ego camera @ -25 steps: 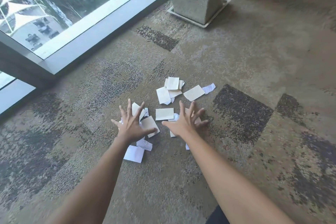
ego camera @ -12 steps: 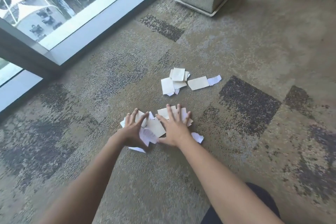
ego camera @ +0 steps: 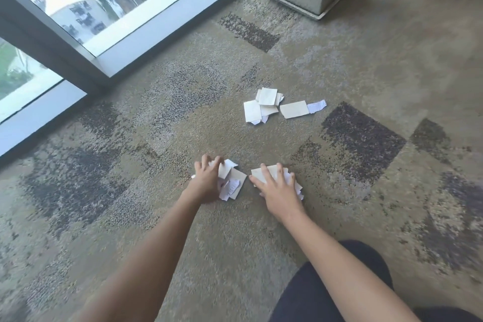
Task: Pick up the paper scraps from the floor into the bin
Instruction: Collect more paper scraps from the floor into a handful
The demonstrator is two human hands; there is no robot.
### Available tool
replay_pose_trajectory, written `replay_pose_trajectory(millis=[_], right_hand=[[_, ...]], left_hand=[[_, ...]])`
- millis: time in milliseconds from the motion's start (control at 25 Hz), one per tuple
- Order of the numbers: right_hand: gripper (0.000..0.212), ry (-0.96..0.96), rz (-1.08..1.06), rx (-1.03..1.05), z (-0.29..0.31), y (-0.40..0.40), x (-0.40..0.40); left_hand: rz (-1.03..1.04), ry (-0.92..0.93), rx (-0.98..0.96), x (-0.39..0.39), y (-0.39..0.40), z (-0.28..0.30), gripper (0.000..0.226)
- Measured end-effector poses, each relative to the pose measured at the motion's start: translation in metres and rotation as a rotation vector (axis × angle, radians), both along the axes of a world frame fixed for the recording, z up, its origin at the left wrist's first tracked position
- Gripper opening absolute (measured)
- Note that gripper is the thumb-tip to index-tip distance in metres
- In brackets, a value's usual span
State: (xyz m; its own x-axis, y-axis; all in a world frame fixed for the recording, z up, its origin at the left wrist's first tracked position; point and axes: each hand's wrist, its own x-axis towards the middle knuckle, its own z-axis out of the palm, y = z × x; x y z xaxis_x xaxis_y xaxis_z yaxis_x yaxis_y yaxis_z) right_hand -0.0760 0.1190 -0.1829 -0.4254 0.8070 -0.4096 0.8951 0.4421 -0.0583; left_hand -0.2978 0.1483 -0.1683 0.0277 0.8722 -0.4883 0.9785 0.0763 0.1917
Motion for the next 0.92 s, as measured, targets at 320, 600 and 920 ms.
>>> replay_pose_trajectory(millis=[320,600,920], right_hand=[[0.037,0.247,-0.345,-0.144,0.017,-0.007,0.027],[0.018,0.619,-0.660,-0.454,0.036,0.003,0.065],[0.020,1.187,-1.039,-0.512,0.125,0.000,0.148]], left_hand=[[0.224,0.137,-0.222,-0.001,0.007,0.020,0.039],[0.531,-0.307,-0.250,0.027,0.007,0.054,0.033],[0.660,-0.959,-0.308,0.138,0.025,0.108,0.041]])
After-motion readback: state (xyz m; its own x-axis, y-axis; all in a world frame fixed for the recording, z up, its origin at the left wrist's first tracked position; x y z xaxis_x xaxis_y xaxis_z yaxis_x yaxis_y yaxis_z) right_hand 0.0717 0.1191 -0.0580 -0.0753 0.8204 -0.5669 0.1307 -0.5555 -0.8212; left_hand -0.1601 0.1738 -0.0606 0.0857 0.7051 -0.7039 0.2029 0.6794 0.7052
